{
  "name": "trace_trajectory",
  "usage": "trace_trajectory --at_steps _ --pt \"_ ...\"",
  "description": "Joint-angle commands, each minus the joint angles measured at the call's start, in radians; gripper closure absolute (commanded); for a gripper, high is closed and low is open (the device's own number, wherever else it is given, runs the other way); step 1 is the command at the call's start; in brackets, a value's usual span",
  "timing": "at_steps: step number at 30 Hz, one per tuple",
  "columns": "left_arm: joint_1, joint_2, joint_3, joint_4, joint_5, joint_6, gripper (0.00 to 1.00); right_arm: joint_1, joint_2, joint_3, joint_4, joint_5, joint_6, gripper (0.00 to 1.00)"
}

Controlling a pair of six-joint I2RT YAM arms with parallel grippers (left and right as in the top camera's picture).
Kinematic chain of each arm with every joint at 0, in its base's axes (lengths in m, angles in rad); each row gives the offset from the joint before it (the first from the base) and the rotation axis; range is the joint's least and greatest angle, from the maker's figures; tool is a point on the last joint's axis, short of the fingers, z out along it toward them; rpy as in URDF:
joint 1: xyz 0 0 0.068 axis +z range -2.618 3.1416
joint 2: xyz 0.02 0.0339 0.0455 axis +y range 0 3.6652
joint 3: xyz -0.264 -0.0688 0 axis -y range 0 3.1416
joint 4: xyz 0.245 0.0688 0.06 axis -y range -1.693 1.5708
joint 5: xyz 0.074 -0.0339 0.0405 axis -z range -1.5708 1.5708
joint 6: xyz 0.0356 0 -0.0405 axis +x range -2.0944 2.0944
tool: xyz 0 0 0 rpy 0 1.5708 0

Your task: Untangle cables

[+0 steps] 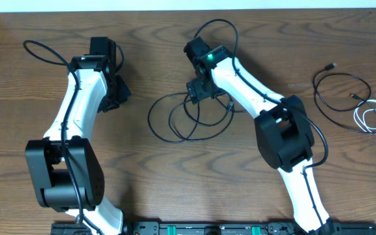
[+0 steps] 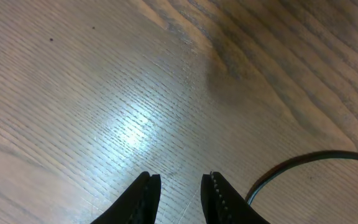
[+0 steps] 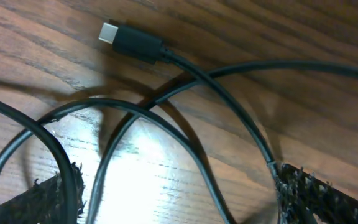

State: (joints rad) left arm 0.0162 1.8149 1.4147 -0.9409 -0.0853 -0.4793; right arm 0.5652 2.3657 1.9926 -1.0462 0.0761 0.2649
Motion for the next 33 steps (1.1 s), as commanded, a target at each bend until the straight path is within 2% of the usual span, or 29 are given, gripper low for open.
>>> trace_trajectory --at_steps 1,9,12,14,15,18,26,28,33 --pt "0.0 0.004 -0.004 -0.003 -0.02 -0.016 0.72 -0.048 0.009 0.006 0.002 -0.092 -0.112 0.04" --pt "0.0 0.004 -0.004 0.001 -0.02 -0.02 0.72 -0.083 0.01 -0.085 0.1 -0.145 -0.113 0.05" --pt "0.0 0.006 -0.004 0.001 -0.02 -0.035 0.72 -0.076 0.01 -0.134 0.132 -0.172 -0.114 0.2" --pt "-0.001 0.009 -0.004 0.001 -0.02 -0.035 0.72 -0.067 0.01 -0.155 0.146 -0.145 -0.114 0.35" --pt "-0.001 0.011 -0.004 0.001 -0.02 -0.035 0.72 -0.064 0.01 -0.156 0.147 -0.137 -0.114 0.48" --pt "-0.001 0.011 -0.004 0.001 -0.02 -0.035 0.72 -0.061 0.009 -0.154 0.149 -0.127 -0.144 0.71" --pt "-0.001 0.011 -0.004 0.001 -0.02 -0.035 0.72 -0.074 0.009 -0.154 0.102 -0.06 -0.23 0.88" --pt "-0.001 0.011 -0.004 0.001 -0.02 -0.035 0.72 -0.074 0.009 -0.154 0.073 -0.037 -0.23 0.99" --pt "-0.001 0.011 -0.004 0.001 -0.02 -0.035 0.71 -0.068 0.009 -0.154 0.037 -0.06 -0.23 0.99"
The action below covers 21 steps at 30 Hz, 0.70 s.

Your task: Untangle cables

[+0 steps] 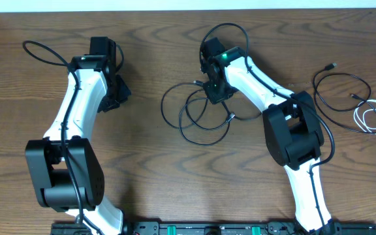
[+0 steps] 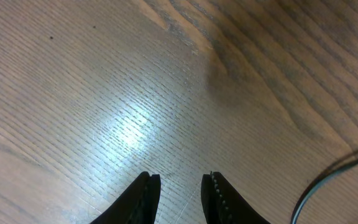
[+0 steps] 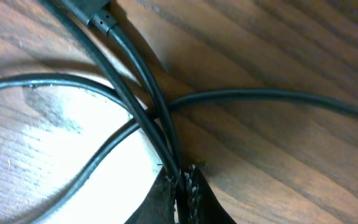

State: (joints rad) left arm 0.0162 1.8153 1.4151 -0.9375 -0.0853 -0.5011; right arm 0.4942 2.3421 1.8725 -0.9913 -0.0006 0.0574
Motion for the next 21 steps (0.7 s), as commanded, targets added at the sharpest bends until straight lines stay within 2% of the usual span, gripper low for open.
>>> trace_trajectory --at_steps 1,6,9,14,21 --pt "-0.001 0.011 -0.004 -0.003 -0.02 -0.013 0.72 0.005 0.033 -0.034 -0.016 0.017 -0.023 0.99" --pt "-0.001 0.011 -0.004 -0.003 -0.02 -0.013 0.72 0.008 0.031 -0.024 -0.008 0.016 -0.004 0.99" --pt "-0.001 0.011 -0.004 -0.003 -0.02 -0.013 0.71 0.007 0.031 -0.022 -0.01 0.016 0.088 0.97" --pt "-0.001 0.011 -0.004 -0.003 -0.02 -0.013 0.72 0.007 0.031 -0.022 -0.023 0.016 0.13 0.73" --pt "-0.001 0.011 -0.004 -0.002 -0.02 -0.014 0.72 0.011 0.031 -0.011 -0.019 -0.036 0.129 0.73"
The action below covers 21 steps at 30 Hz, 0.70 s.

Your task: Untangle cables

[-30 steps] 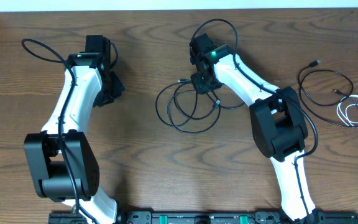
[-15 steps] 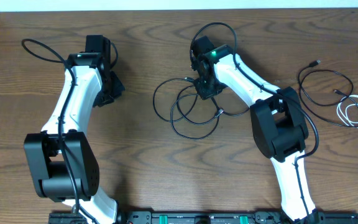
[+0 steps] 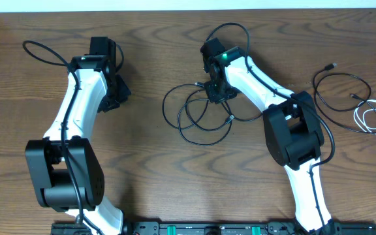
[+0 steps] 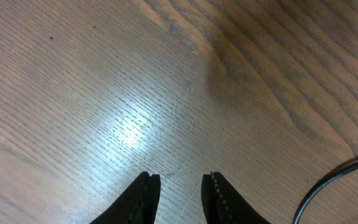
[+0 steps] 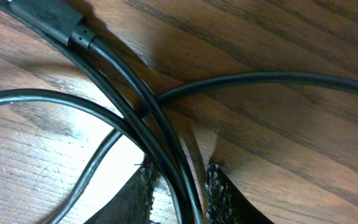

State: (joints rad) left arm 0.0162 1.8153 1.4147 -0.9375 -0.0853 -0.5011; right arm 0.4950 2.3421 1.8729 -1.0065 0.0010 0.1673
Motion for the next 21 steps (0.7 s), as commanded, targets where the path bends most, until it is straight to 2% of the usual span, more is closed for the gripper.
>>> trace_trajectory --at_steps 1,4,8,13,18,21 --pt "-0.001 0.011 -0.004 -0.002 -0.02 -0.014 0.72 0.006 0.031 -0.005 -0.008 -0.062 0.02 0.73" --pt "-0.001 0.011 -0.004 -0.002 -0.02 -0.014 0.72 -0.008 0.031 0.032 -0.037 -0.118 0.026 0.73" --pt "-0.001 0.011 -0.004 -0.002 -0.02 -0.021 0.72 -0.012 0.031 0.083 -0.064 -0.116 0.11 0.7" --pt "-0.001 0.011 -0.004 -0.002 -0.02 -0.021 0.72 -0.007 0.031 0.097 -0.061 -0.176 0.136 0.62" --pt "-0.001 0.011 -0.004 -0.003 -0.02 -0.021 0.71 0.0 0.031 0.097 -0.056 -0.178 0.207 0.65" --pt "-0.001 0.011 -0.004 -0.003 -0.02 -0.021 0.72 0.021 0.031 0.096 -0.058 -0.075 0.275 0.67"
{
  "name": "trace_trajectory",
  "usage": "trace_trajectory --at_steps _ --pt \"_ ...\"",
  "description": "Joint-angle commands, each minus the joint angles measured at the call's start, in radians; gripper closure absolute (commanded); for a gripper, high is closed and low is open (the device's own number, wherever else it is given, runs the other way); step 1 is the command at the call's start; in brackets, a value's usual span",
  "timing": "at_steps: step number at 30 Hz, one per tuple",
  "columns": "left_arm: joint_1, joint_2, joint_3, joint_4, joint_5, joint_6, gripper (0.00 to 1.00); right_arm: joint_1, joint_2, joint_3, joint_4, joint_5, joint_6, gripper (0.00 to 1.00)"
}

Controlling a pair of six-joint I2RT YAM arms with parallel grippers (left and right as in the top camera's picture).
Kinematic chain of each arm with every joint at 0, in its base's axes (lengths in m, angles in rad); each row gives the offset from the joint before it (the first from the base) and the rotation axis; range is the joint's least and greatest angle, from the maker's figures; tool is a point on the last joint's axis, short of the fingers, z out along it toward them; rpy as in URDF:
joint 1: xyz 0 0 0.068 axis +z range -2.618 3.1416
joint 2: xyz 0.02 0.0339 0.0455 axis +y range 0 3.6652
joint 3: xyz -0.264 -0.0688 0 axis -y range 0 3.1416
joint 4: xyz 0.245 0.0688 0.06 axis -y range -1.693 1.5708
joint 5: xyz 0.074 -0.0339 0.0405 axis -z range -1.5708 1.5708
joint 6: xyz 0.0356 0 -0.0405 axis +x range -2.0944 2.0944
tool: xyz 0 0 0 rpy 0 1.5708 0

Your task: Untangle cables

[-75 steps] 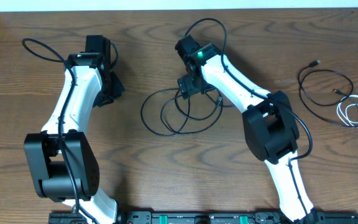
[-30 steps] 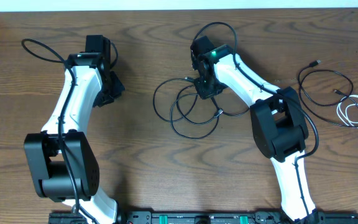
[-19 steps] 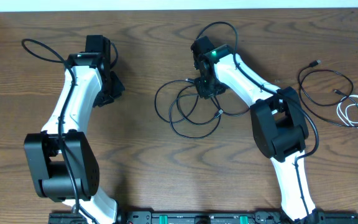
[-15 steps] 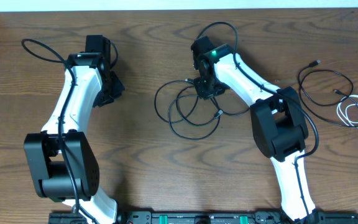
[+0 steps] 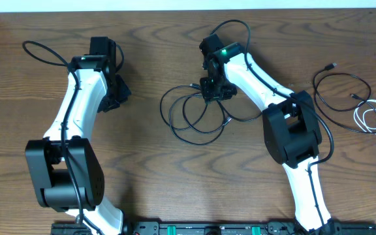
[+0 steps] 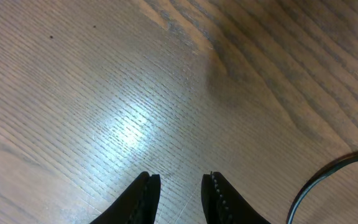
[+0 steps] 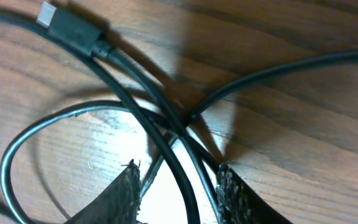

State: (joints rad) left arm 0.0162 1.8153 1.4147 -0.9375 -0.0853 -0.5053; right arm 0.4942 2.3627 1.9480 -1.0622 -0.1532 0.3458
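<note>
A black cable [image 5: 196, 116] lies in crossed loops at the table's middle. My right gripper [image 5: 212, 91] stands at the loops' top right edge. In the right wrist view it [image 7: 178, 180] is open, with crossing strands running between its fingers on the wood. The cable's plug [image 7: 67, 27] lies at the top left of that view. My left gripper [image 5: 118, 96] is well left of the tangle. It [image 6: 181, 179] is open over bare wood, and a strand of the black cable [image 6: 321, 180] curves past at the lower right.
A second black cable [image 5: 339, 91] and a coiled white cable lie at the far right of the wooden table [image 5: 149, 170]. The arms' bases stand along the near edge.
My right gripper's jaws stand wider apart, and the plug now shows at the top left of its view. The loops have shifted slightly. My left arm has not moved.
First my right gripper was wide open over the loops, which lay further left. Then it was shut on the strands, with the tangle further right. Later the jaws stood slightly apart, and now wider. My left gripper stayed open in place throughout.
</note>
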Motion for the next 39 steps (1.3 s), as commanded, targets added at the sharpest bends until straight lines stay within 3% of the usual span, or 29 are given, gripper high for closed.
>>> trace_trajectory --at_steps 1,4,12,32,34,37,39 --pt "-0.001 0.011 -0.004 -0.003 -0.02 -0.017 0.72 0.032 0.011 0.021 -0.005 0.132 0.102 0.67" --pt "-0.001 0.011 -0.004 -0.003 -0.02 -0.017 0.72 0.071 0.012 0.019 -0.011 0.271 0.126 0.66" --pt "-0.001 0.011 -0.004 -0.003 -0.02 -0.017 0.72 0.153 0.013 0.009 0.016 0.357 0.151 0.62" --pt "-0.001 0.011 -0.004 -0.003 -0.02 -0.017 0.71 0.132 0.013 -0.068 0.053 0.33 0.145 0.61" --pt "-0.001 0.011 -0.004 -0.003 -0.02 -0.016 0.72 0.127 0.013 -0.085 0.067 0.322 0.142 0.69" --pt "-0.001 0.011 -0.004 -0.003 -0.02 -0.017 0.71 0.122 0.013 -0.094 0.077 0.301 0.116 0.97" --pt "-0.001 0.011 -0.004 -0.003 -0.02 -0.017 0.71 0.121 0.013 -0.094 0.078 0.299 0.109 0.99"
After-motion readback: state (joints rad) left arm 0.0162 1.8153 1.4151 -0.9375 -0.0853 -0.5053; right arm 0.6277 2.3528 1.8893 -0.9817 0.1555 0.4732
